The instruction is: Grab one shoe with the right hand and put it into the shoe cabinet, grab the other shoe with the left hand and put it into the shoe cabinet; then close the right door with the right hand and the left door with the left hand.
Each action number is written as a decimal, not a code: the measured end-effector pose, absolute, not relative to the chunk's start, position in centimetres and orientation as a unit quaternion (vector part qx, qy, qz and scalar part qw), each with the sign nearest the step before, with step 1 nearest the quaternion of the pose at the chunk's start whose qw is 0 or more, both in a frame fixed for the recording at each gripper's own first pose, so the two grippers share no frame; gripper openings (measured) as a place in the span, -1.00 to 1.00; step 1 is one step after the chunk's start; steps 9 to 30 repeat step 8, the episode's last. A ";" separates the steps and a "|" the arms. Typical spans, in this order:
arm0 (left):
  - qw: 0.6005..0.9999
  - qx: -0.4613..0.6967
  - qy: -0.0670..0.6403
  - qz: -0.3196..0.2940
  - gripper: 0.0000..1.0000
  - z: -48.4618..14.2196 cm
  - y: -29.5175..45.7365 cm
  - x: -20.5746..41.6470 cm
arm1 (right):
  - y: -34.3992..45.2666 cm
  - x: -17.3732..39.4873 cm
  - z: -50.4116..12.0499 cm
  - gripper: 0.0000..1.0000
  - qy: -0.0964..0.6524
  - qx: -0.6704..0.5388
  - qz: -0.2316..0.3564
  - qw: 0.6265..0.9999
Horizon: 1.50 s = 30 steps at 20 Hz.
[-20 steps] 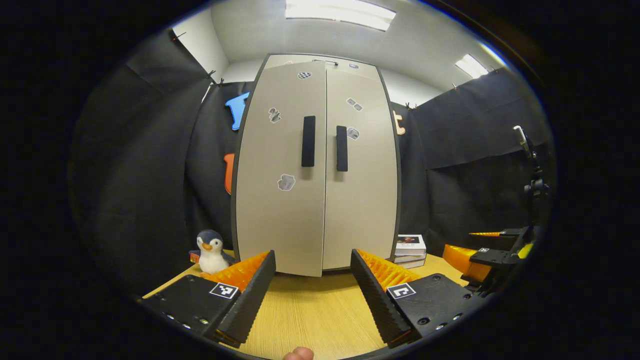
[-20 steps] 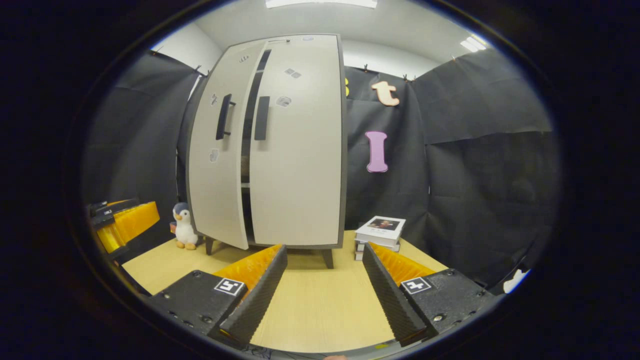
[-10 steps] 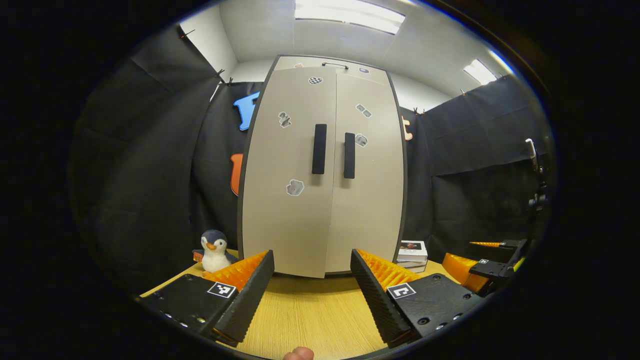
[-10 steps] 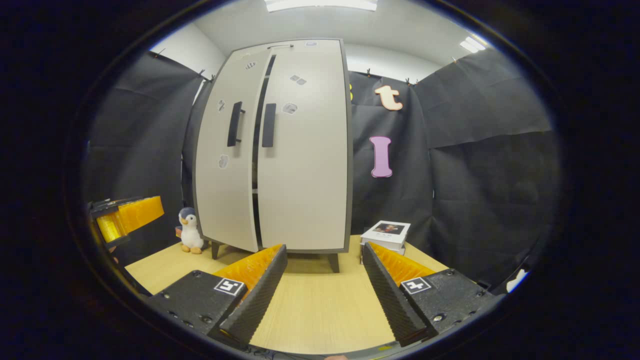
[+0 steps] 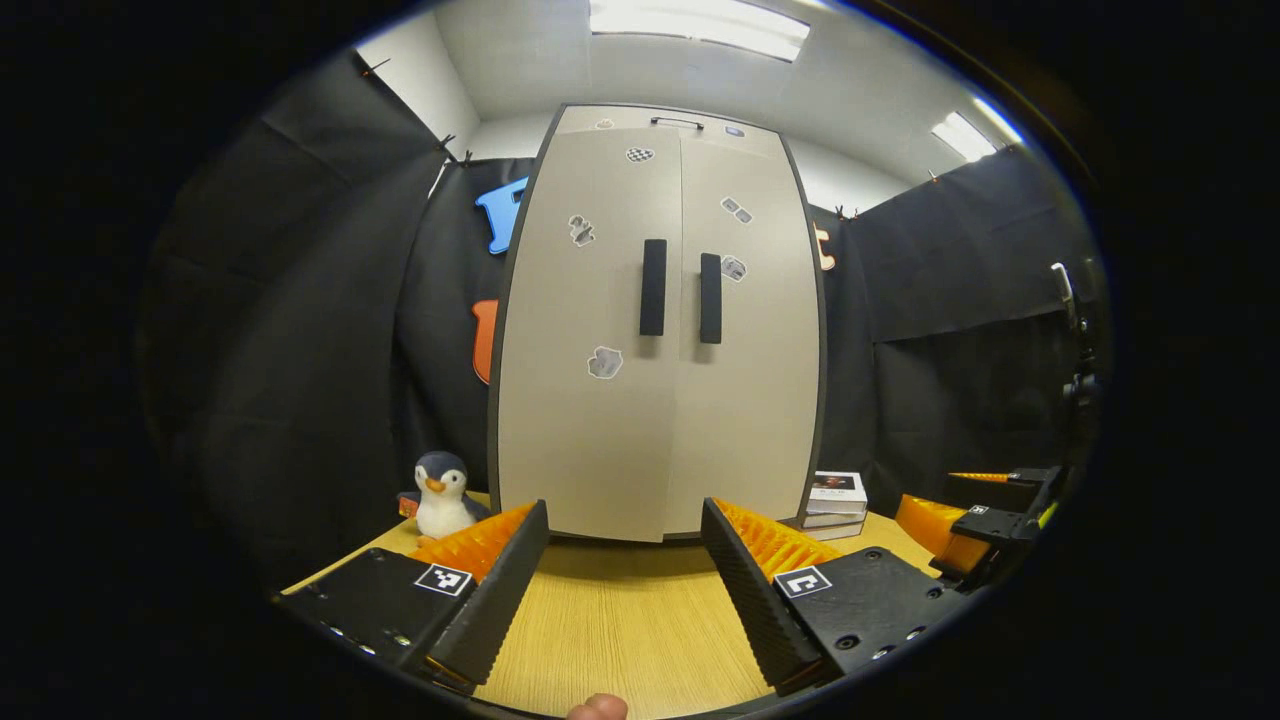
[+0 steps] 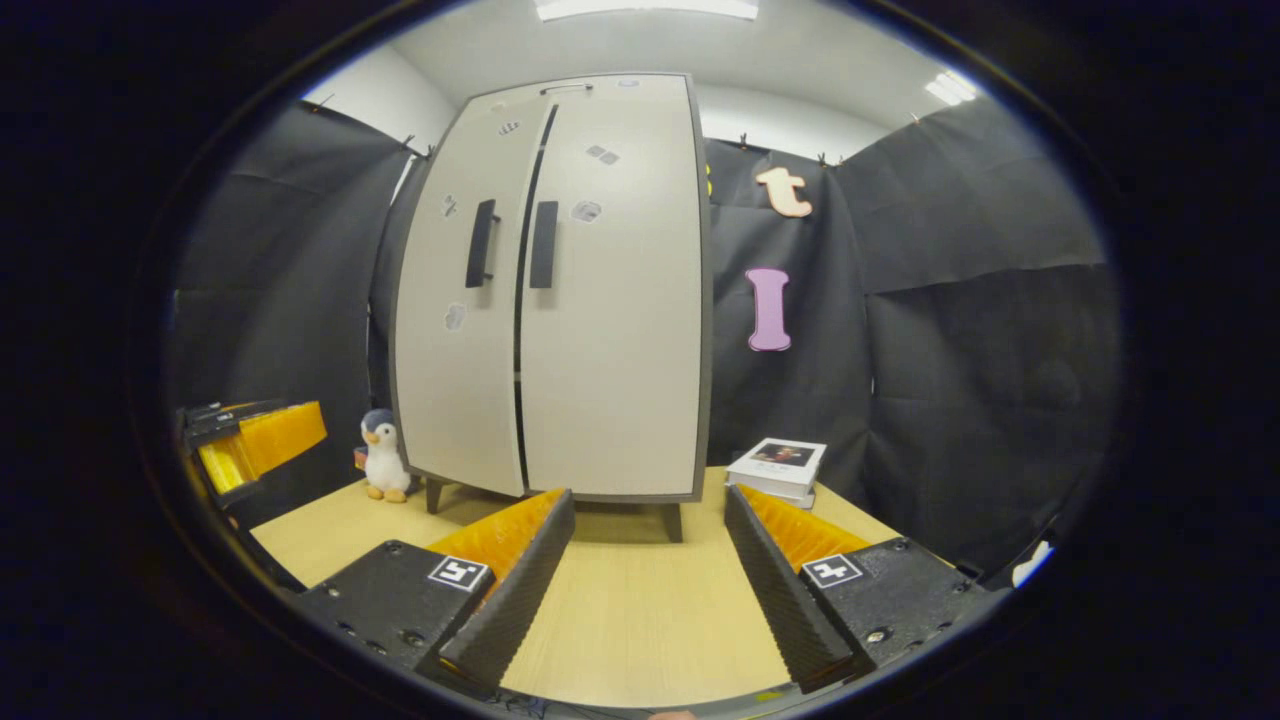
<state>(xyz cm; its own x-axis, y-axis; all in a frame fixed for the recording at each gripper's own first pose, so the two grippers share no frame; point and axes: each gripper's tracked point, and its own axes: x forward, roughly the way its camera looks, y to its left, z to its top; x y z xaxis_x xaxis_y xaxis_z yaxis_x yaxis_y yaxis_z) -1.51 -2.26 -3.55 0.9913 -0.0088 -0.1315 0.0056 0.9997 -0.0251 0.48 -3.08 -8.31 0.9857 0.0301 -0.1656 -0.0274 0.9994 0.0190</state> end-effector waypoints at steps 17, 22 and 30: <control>0.998 -0.015 0.055 -0.006 0.87 -3.6 -3.5 0.0 | -3.3 0.6 -8.0 0.97 0.078 0.011 0.010 0.997; 0.998 -0.015 0.055 -0.006 0.87 -3.6 -3.5 0.0 | -3.3 0.6 -8.0 0.97 0.078 0.011 0.010 0.997; 0.998 -0.015 0.055 -0.006 0.87 -3.6 -3.5 0.0 | -3.3 0.6 -8.0 0.97 0.078 0.011 0.010 0.997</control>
